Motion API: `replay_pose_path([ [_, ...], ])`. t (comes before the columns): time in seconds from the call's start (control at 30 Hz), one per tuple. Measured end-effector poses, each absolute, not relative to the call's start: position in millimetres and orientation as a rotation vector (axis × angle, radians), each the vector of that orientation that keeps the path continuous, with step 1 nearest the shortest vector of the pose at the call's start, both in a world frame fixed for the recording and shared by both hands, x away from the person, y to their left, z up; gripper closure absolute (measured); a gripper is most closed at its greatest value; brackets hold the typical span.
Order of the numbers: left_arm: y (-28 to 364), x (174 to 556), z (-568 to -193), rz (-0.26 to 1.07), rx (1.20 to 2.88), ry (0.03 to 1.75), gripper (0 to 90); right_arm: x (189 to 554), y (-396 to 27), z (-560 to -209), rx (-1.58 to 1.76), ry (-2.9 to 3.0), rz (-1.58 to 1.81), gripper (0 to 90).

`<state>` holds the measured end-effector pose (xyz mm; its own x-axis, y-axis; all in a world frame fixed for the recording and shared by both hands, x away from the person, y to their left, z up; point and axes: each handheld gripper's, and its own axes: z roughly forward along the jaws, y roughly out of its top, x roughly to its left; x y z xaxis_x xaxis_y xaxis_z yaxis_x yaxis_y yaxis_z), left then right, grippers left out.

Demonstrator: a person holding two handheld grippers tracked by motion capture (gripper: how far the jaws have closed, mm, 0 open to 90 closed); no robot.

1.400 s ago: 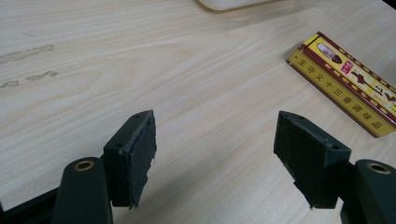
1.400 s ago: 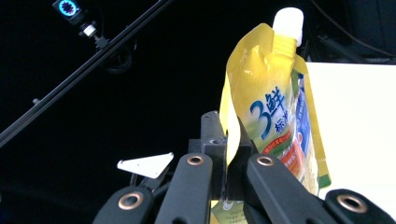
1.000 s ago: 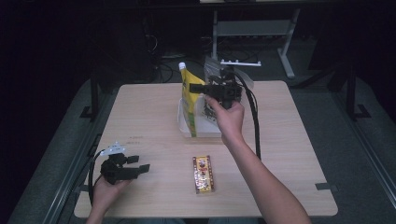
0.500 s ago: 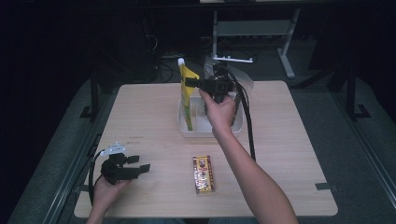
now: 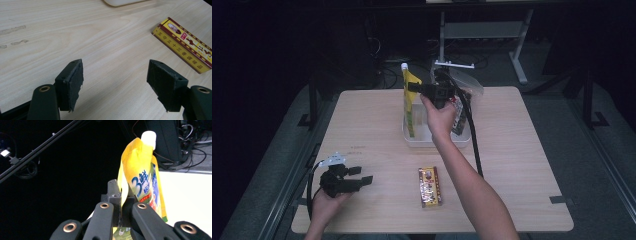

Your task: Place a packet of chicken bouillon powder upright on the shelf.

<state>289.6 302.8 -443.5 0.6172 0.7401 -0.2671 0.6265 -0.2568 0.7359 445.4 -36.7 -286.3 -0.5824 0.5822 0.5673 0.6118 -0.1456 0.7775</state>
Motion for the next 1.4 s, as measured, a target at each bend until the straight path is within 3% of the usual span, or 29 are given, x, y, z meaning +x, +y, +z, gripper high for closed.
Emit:
replay_pose_path([
  [1.4, 301, 289, -443, 0.161, 1.975, 1.07, 28.8, 448, -23, -326, -1.464, -2.089, -1.934, 88.4],
])
